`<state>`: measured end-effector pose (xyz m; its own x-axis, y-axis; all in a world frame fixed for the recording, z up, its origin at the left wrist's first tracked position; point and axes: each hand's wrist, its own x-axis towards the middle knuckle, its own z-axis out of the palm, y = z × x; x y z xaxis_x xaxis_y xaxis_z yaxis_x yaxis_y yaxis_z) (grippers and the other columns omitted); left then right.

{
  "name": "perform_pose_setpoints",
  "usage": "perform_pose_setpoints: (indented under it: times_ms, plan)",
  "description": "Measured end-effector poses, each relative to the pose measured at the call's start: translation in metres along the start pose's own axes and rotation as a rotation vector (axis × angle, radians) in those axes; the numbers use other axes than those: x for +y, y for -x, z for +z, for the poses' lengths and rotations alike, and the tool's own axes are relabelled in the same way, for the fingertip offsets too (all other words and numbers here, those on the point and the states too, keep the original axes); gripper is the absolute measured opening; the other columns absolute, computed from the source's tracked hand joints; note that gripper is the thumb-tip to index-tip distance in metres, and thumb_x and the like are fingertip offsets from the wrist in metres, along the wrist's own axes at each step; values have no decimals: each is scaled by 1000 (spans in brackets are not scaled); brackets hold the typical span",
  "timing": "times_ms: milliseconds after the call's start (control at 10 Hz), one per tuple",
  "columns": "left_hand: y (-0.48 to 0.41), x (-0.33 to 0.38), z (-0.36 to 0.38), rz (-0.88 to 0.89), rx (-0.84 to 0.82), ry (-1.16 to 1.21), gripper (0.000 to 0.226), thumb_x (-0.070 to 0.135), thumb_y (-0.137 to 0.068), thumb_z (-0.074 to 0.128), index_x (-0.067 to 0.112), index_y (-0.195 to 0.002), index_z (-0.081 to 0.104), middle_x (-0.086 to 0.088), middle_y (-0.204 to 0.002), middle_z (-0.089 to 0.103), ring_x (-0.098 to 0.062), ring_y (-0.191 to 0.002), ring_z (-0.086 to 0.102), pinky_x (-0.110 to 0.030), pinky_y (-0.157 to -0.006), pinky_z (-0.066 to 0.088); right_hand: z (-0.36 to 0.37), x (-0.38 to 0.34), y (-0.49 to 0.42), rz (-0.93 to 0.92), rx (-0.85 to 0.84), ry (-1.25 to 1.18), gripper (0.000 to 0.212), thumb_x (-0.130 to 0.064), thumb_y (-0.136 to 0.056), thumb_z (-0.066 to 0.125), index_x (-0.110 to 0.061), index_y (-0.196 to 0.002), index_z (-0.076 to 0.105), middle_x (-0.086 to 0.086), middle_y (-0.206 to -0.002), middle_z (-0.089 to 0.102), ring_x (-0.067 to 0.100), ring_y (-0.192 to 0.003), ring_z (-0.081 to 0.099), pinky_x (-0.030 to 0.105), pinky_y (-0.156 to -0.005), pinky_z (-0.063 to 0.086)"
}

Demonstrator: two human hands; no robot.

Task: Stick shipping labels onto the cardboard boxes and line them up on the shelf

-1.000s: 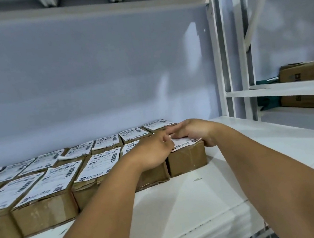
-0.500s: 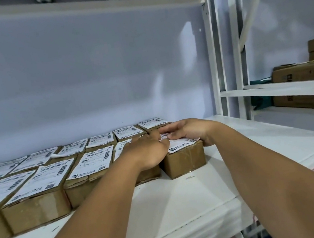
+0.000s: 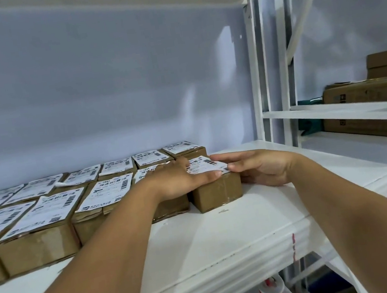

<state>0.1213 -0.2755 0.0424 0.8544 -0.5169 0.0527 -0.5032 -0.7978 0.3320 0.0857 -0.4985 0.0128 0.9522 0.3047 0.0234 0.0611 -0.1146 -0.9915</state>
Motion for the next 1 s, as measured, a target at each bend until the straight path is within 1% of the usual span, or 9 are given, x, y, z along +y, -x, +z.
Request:
perform_pose_setpoints:
  times_ms: [100, 200, 400, 500, 600, 700, 800, 900, 1000]
  plan:
    - [0, 3, 2, 48, 16, -89, 102, 92, -59, 32, 35, -144, 28, 4, -153, 30, -20, -139, 28, -41, -111, 26, 4, -2, 1, -11, 27, -14, 58, -18, -78, 66, -24, -134, 50, -3, -134, 57, 14, -123, 53, 25, -99, 40]
    - [2, 3, 5, 58, 102, -132, 91, 88, -66, 34, 36, -140, 36, 4, -149, 36, -21, -135, 33, -41, -109, 30, 8, -5, 3, -8, 47, -20, 56, -21, -77, 57, -25, -132, 50, -4, -133, 57, 12, -119, 54, 24, -94, 42]
    - [12, 6, 13, 249, 492, -222, 51, 70, -78, 48, 29, -103, 64, 8, -106, 59, -13, -104, 52, -31, -88, 43, 11, -5, 5, -15, 87, -36, 52, -19, -81, 56, -23, -133, 50, -2, -131, 60, 13, -116, 56, 22, -89, 45]
    - [12, 9, 15, 329, 533, -271, 39, 58, -87, 49, 21, -93, 62, 6, -96, 56, -16, -97, 54, -30, -77, 41, 13, -3, 5, -39, 174, -28, 41, -16, -91, 53, -20, -132, 53, 3, -129, 61, 16, -118, 57, 23, -93, 47]
    - [12, 13, 18, 322, 569, -381, 36, 52, -93, 43, 20, -99, 59, 4, -105, 57, -19, -99, 55, -30, -74, 36, 17, -1, 2, -46, 253, 55, 33, -23, -93, 54, -23, -125, 59, 4, -127, 60, 18, -118, 55, 33, -105, 42]
    - [14, 16, 19, 298, 620, -508, 36, 48, -97, 38, 20, -110, 57, 3, -112, 56, -21, -101, 56, -31, -78, 37, 24, -3, -1, -36, 329, 127, 28, -28, -92, 57, -26, -119, 64, 1, -126, 62, 18, -117, 56, 33, -104, 42]
    - [19, 21, 24, 287, 635, -561, 34, 43, -99, 35, 21, -117, 55, 3, -117, 55, -22, -105, 55, -30, -86, 36, 37, -6, 3, -49, 405, 160, 17, -25, -95, 56, -29, -105, 68, -3, -109, 68, 16, -92, 64, 28, -88, 44]
    - [29, 25, 25, 233, 629, -468, 29, 36, -99, 38, 20, -114, 57, 1, -114, 54, -22, -106, 54, -31, -83, 38, 53, -9, 7, -110, 503, 165, 17, -22, -97, 53, -26, -97, 69, -6, -86, 67, 12, -69, 62, 20, -62, 40]
    - [39, 29, 25, 219, 590, -509, 28, 24, -95, 40, 16, -115, 57, -3, -116, 55, -25, -112, 50, -33, -86, 40, 65, -11, 9, -144, 790, 471, 19, -26, -95, 54, -21, -95, 72, -5, -86, 67, 16, -81, 59, 21, -66, 41]
